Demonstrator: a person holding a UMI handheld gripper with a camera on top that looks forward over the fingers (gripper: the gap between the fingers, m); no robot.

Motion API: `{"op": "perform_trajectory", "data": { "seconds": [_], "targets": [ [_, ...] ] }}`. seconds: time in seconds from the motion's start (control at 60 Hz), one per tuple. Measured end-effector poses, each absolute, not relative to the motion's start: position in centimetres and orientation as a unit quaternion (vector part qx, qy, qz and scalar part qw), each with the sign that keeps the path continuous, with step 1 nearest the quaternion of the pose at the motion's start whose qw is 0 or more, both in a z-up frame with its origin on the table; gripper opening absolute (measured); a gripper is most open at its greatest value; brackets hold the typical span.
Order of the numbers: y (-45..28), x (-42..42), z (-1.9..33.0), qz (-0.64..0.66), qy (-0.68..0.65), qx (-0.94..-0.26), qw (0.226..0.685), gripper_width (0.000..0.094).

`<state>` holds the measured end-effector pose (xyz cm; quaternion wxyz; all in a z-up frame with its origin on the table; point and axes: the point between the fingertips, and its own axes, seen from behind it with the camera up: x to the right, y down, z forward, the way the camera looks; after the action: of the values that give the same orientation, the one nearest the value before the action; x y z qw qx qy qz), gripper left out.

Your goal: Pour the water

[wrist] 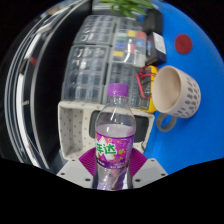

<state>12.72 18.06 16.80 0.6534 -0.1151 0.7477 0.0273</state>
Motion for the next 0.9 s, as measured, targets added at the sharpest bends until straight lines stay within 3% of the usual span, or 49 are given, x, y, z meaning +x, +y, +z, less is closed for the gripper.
{"op": "perform_trajectory", "data": {
  "seconds": [0.317,0.467,0.6,0.717,0.9],
  "targets": [
    [16.1,15.3,15.5,0.175,0.75,0.076,0.633,0.0397],
    [15.3,15.5,15.5,0.182,0.75,0.1,0.628,0.0397],
    [15.4,15.0,16.1,0.152,0.759,0.044,0.631,0.0397],
    [14.1,14.6,17.8,0.056,0.764,-0.081,0.638,0.0397],
    [5.9,15.1,24.5,-0.171,0.719,-0.24,0.629,0.0399]
  ]
}}
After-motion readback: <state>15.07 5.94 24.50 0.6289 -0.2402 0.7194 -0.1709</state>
